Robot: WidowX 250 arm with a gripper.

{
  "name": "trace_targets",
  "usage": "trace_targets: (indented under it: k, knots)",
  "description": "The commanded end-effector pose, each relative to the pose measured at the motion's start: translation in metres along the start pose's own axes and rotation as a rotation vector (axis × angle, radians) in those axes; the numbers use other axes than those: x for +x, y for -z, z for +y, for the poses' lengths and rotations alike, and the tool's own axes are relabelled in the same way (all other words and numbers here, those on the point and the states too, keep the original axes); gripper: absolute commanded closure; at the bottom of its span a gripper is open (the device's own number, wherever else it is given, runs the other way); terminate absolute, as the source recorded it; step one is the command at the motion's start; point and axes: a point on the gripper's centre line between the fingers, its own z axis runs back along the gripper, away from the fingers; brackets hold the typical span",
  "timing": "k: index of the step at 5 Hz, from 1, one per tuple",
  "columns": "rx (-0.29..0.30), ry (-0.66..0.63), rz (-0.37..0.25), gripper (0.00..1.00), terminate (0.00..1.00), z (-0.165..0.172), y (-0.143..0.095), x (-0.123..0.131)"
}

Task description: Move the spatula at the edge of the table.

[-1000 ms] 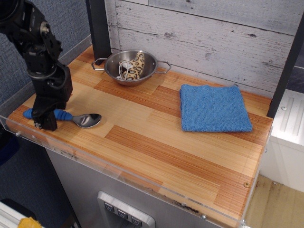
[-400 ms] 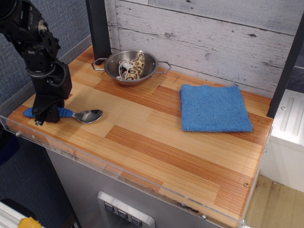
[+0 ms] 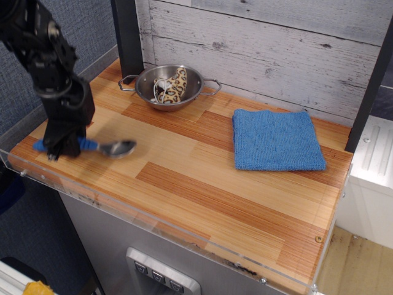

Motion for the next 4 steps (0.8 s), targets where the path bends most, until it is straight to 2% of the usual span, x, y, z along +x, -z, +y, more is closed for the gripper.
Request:
trace_targets:
  k: [1,3,4]
  knots:
    - [0.146,0.044,-0.046,1.0,0.0,0.019,-0.058,0.017]
    - [0.179,0.17,-0.134,1.0,0.0,-0.009,-0.086,0.065]
    - [0.21,0.277,-0.146,1.0,0.0,-0.025,-0.093,0.1]
